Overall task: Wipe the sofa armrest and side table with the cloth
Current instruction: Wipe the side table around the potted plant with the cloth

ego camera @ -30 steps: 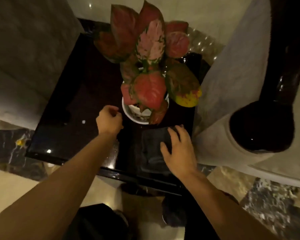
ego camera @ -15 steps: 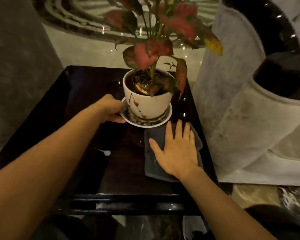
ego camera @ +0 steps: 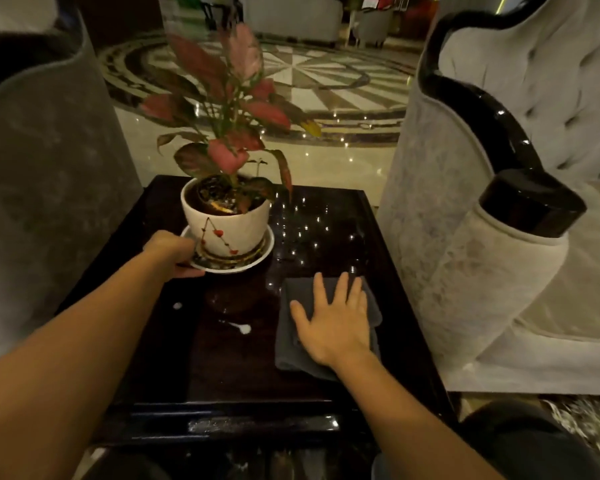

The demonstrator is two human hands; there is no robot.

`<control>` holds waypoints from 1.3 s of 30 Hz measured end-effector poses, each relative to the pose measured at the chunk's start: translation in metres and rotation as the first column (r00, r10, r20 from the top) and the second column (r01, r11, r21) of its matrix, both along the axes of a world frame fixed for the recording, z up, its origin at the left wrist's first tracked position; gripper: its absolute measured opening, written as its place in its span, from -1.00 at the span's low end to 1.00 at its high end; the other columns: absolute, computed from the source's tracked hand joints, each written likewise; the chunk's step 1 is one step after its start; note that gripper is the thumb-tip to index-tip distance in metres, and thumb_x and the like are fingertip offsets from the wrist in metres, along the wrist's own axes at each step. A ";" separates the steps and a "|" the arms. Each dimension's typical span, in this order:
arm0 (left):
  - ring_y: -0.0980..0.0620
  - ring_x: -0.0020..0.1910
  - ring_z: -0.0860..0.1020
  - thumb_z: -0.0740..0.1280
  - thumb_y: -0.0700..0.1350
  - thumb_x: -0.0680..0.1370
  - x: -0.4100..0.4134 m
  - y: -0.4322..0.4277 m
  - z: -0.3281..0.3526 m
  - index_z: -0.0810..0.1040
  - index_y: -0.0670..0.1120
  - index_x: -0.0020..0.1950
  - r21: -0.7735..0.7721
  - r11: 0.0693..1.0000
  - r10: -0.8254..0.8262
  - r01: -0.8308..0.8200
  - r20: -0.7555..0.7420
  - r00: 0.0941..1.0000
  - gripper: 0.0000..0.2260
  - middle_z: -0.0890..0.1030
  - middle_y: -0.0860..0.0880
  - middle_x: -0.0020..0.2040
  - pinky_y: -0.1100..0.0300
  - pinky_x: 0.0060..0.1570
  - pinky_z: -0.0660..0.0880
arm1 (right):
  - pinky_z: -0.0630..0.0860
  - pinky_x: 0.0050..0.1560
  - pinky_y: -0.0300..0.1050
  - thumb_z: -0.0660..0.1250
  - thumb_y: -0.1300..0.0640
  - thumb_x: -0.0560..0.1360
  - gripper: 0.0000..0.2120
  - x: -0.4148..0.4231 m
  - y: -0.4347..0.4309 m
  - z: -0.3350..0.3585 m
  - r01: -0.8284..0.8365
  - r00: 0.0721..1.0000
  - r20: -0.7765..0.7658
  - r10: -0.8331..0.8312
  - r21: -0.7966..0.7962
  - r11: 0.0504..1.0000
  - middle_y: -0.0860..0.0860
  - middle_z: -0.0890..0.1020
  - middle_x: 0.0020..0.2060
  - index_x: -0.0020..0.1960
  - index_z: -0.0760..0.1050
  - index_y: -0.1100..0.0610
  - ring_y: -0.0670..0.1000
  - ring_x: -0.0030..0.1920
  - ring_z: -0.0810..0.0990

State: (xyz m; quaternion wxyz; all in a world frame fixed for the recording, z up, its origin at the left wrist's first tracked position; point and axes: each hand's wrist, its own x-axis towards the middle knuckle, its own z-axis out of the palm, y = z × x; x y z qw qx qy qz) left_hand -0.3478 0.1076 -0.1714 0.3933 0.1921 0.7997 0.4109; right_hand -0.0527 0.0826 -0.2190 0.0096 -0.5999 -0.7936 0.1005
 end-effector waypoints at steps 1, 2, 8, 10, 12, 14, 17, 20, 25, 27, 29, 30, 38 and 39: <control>-0.11 -0.26 0.59 0.40 -0.19 0.54 -0.008 -0.002 0.000 0.50 -0.27 0.05 -0.008 1.000 0.016 -0.016 -0.012 1.000 -0.81 0.56 -0.21 0.01 0.17 -0.68 0.48 | -0.25 0.55 0.19 -0.22 -0.44 0.54 -0.29 0.005 -0.018 -0.007 -0.096 0.994 -0.040 0.098 0.036 0.995 0.25 -0.15 0.61 0.61 -0.23 -0.20 0.29 0.58 -0.27; -0.10 -0.28 0.58 0.40 -0.19 0.54 -0.015 -0.002 0.000 0.51 -0.27 0.00 -0.014 0.999 0.033 -0.033 -0.017 0.999 -0.83 0.55 -0.20 0.00 0.18 -0.69 0.47 | -0.24 0.55 0.15 -0.24 -0.47 0.53 -0.35 0.020 -0.033 -0.012 -0.182 0.979 -0.076 0.187 0.063 0.981 0.20 -0.12 0.62 0.57 -0.24 -0.32 0.26 0.59 -0.26; -0.12 -0.27 0.56 0.39 -0.30 0.52 -0.028 -0.002 -0.004 0.48 -0.26 0.06 -0.042 0.996 0.082 -0.082 -0.014 0.997 -0.84 0.52 -0.21 -0.01 0.16 -0.71 0.46 | -0.08 0.58 0.12 -0.22 -0.44 0.53 -0.40 0.097 0.013 -0.006 -0.018 1.000 0.025 0.017 0.031 0.999 0.18 -0.06 0.63 0.53 -0.22 -0.40 0.24 0.61 -0.13; -0.16 -0.20 0.55 0.36 -0.33 0.53 -0.026 -0.001 -0.006 0.45 -0.25 0.06 -0.038 0.994 0.098 -0.098 -0.009 0.995 -0.85 0.49 -0.23 0.04 0.14 -0.69 0.48 | -0.10 0.57 0.21 -0.15 -0.38 0.57 -0.35 0.064 0.048 0.000 0.135 0.989 0.068 -0.134 -0.005 0.991 0.27 -0.10 0.61 0.60 -0.19 -0.24 0.34 0.58 -0.12; -0.19 -0.17 0.54 0.35 -0.34 0.53 -0.024 -0.001 -0.005 0.45 -0.25 0.10 -0.034 0.991 0.126 -0.127 -0.006 0.992 -0.83 0.47 -0.24 0.05 0.14 -0.72 0.45 | -0.17 0.56 0.27 -0.14 -0.35 0.59 -0.33 0.016 0.066 0.003 0.159 0.986 0.060 -0.158 -0.008 0.987 0.32 -0.11 0.60 0.63 -0.16 -0.14 0.39 0.57 -0.18; -0.20 -0.18 0.54 0.34 -0.36 0.54 -0.022 -0.001 -0.005 0.47 -0.29 0.16 -0.029 0.990 0.137 -0.138 -0.005 0.990 -0.79 0.48 -0.25 0.05 0.14 -0.74 0.43 | -0.24 0.54 0.26 -0.16 -0.37 0.58 -0.31 -0.024 0.053 -0.002 -0.004 1.000 0.017 0.003 0.012 1.000 0.31 -0.13 0.59 0.63 -0.14 -0.12 0.37 0.57 -0.25; -0.19 -0.18 0.57 0.35 -0.34 0.54 -0.018 0.001 -0.002 0.47 -0.33 0.23 0.001 0.989 0.150 -0.150 0.014 0.989 -0.73 0.50 -0.25 0.08 0.12 -0.72 0.48 | -0.28 0.53 0.17 -0.23 -0.42 0.53 -0.30 -0.032 0.027 -0.012 -0.338 0.940 -0.036 0.340 0.053 0.940 0.23 -0.10 0.62 0.61 -0.12 -0.19 0.29 0.59 -0.24; -0.17 -0.23 0.62 0.43 -0.28 0.50 -0.014 -0.001 -0.001 0.46 -0.32 0.27 0.016 0.985 0.171 -0.173 0.065 0.983 -0.62 0.54 -0.27 0.15 0.08 -0.61 0.57 | 0.05 0.55 0.22 -0.12 -0.28 0.60 -0.42 0.008 0.058 0.003 -0.447 0.892 0.006 0.451 0.145 0.883 0.20 0.19 0.58 0.58 0.16 -0.16 0.34 0.57 0.11; -0.16 -0.22 0.61 0.39 -0.36 0.50 -0.008 -0.004 0.000 0.44 -0.32 0.30 0.006 0.986 0.167 -0.169 0.117 0.979 -0.62 0.55 -0.29 0.18 -0.02 -0.49 0.60 | -0.07 0.56 0.28 -0.16 -0.26 0.64 -0.36 0.041 0.154 0.014 0.237 0.970 -0.031 -0.241 -0.113 0.965 0.27 -0.11 0.61 0.64 -0.12 -0.03 0.39 0.57 -0.10; -0.18 -0.18 0.60 0.38 -0.37 0.50 -0.009 -0.002 0.004 0.44 -0.32 0.31 -0.003 0.985 0.170 -0.170 0.090 0.981 -0.62 0.52 -0.30 0.22 -0.04 -0.51 0.58 | -0.12 0.56 0.27 -0.14 -0.29 0.62 -0.31 0.002 0.152 0.013 0.253 0.967 0.004 -0.253 -0.045 0.966 0.30 -0.12 0.60 0.64 -0.12 0.02 0.38 0.58 -0.14; -0.18 -0.22 0.59 0.38 -0.38 0.49 -0.010 0.002 0.005 0.45 -0.33 0.28 -0.007 0.985 0.172 -0.172 0.081 0.982 -0.64 0.52 -0.30 0.21 -0.02 -0.55 0.58 | -0.10 0.55 0.28 -0.15 -0.31 0.60 -0.33 -0.034 0.130 0.004 -0.078 0.997 -0.016 0.080 0.079 0.994 0.26 -0.06 0.61 0.63 -0.07 -0.06 0.35 0.58 -0.10; -0.17 -0.25 0.59 0.38 -0.39 0.49 -0.011 0.004 0.004 0.45 -0.34 0.27 -0.008 0.985 0.170 -0.170 0.091 0.981 -0.64 0.53 -0.30 0.20 -0.01 -0.56 0.58 | -0.09 0.55 0.26 -0.18 -0.33 0.59 -0.38 -0.043 0.118 -0.006 -0.300 0.951 -0.032 0.306 0.121 0.946 0.20 -0.04 0.62 0.61 -0.06 -0.18 0.31 0.59 -0.09; -0.22 -0.16 0.67 0.45 -0.29 0.48 -0.024 0.011 -0.011 0.47 -0.31 0.22 -0.049 0.975 0.221 -0.218 0.081 0.972 -0.65 0.57 -0.31 0.14 0.01 -0.47 0.64 | 0.03 0.55 0.23 -0.08 -0.23 0.66 -0.47 0.022 0.232 0.006 -0.010 1.000 0.028 0.007 0.106 0.994 0.12 0.03 0.63 0.61 0.05 -0.18 0.30 0.57 0.06; -0.24 -0.17 0.68 0.45 -0.28 0.48 -0.027 0.014 -0.013 0.48 -0.32 0.20 -0.055 0.975 0.220 -0.217 0.064 0.973 -0.66 0.57 -0.32 0.12 0.02 -0.50 0.63 | -0.03 0.55 0.29 -0.13 -0.27 0.63 -0.40 0.018 0.241 0.010 0.220 0.975 0.004 -0.220 0.021 0.975 0.14 -0.04 0.63 0.63 -0.01 -0.12 0.36 0.57 0.00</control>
